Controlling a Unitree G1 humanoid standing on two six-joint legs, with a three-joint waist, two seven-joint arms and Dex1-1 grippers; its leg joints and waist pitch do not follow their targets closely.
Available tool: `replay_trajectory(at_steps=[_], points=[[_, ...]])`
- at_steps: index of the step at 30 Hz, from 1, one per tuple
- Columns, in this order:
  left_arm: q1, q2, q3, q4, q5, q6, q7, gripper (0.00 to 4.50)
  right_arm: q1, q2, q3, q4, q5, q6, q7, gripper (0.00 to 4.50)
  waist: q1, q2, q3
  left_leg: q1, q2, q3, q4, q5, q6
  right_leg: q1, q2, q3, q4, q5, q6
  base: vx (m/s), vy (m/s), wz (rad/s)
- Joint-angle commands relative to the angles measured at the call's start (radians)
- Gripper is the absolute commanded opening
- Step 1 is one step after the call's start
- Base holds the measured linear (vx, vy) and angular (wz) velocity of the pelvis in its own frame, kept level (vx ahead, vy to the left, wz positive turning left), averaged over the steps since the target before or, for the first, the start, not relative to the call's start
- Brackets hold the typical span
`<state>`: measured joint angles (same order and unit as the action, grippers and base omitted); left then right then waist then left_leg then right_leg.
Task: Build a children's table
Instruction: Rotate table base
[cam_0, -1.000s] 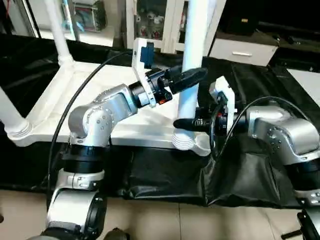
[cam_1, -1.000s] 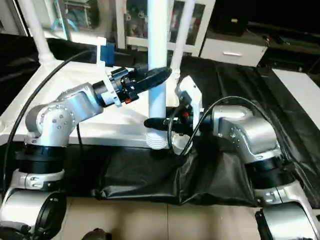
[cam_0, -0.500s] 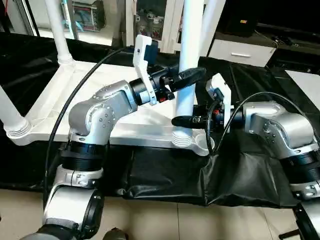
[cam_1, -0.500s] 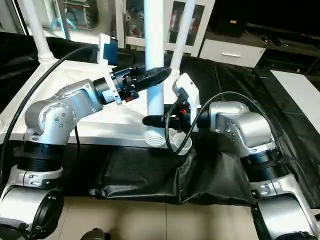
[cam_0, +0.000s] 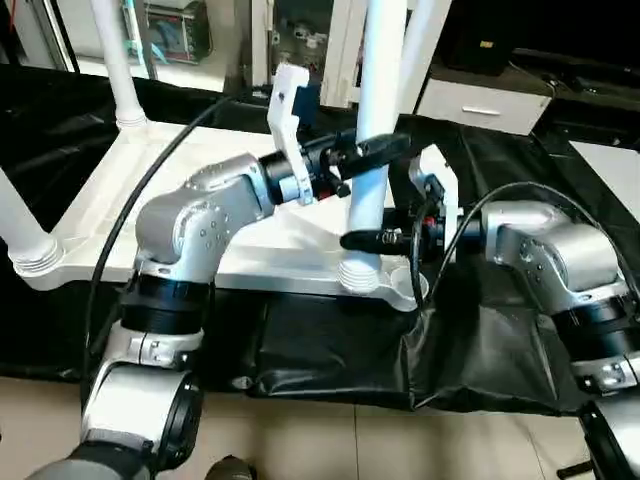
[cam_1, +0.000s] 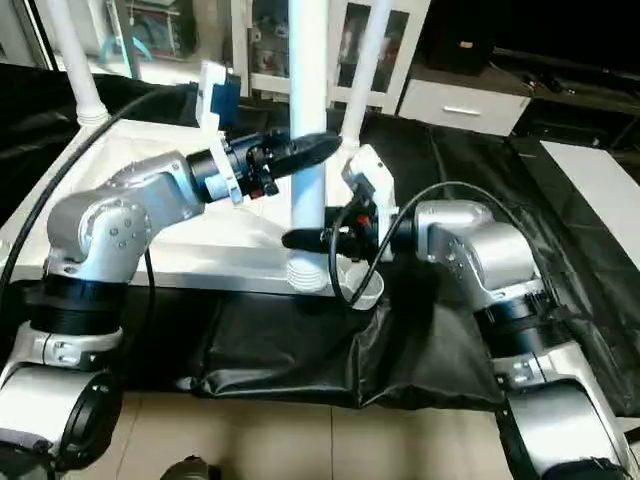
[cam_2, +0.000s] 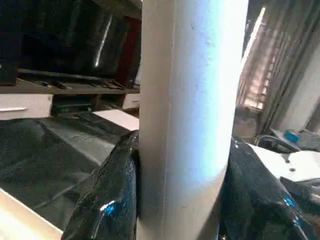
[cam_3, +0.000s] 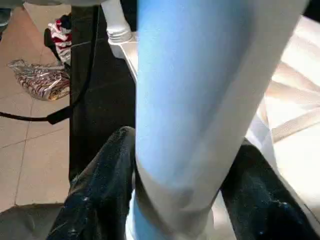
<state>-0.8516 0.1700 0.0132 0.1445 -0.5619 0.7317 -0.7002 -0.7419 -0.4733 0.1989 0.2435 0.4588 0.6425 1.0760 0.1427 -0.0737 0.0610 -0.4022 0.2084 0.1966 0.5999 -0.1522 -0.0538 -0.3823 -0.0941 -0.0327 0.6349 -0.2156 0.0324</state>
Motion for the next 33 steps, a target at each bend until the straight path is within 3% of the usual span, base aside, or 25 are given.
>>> replay_trajectory(at_steps=[1,6,10,17,33], points=[[-0.025,0.004,-0.017,0.007,0.024,-0.001,0.016,1.84,-0.019,-0.008,-0.043,-0.002,0.007,-0.005,0.01,2.79,-0.003,-0.004,-0.081,0.04,0.017,-0.004,-0.061,-0.102,-0.033,0.035,-0.035,0.02,-0.054,0.049,-0.227,0.0,0.0,0.0],[-0.039,-0.005,-0.012,0.002,0.017,0.01,0.034,1.84,-0.033,-0.019,-0.068,0.007,0.04,0.018,0.042,3.23,-0.002,-0.003,-0.082,0.041,0.016,-0.004,-0.06,-0.1,-0.033,0.036,-0.034,0.018,-0.052,0.066,-0.234,0.0,0.0,0.0],[-0.045,-0.006,-0.01,0.011,0.02,0.01,0.037,1.84,-0.035,-0.036,-0.058,0.004,0.04,0.037,0.064,3.54,-0.002,-0.003,-0.081,0.04,0.015,-0.004,-0.059,-0.103,-0.033,0.037,-0.035,0.019,-0.053,0.061,-0.236,0.0,0.0,0.0],[-0.053,-0.013,0.003,0.017,0.029,0.006,0.074,1.84,-0.031,0.003,-0.057,0.03,-0.028,0.004,-0.042,4.17,-0.003,-0.004,-0.081,0.04,0.016,-0.005,-0.06,-0.107,-0.045,0.033,-0.037,0.019,-0.053,0.039,-0.232,0.0,0.0,0.0],[-0.068,-0.019,-0.01,0.023,0.097,-0.058,0.151,1.83,0.02,0.129,-0.122,-0.019,-0.037,0.003,-0.262,4.17,-0.007,0.005,-0.081,0.041,0.015,-0.008,-0.065,-0.133,-0.081,0.031,-0.034,0.019,-0.055,0.035,-0.2,0.0,0.0,0.0]])
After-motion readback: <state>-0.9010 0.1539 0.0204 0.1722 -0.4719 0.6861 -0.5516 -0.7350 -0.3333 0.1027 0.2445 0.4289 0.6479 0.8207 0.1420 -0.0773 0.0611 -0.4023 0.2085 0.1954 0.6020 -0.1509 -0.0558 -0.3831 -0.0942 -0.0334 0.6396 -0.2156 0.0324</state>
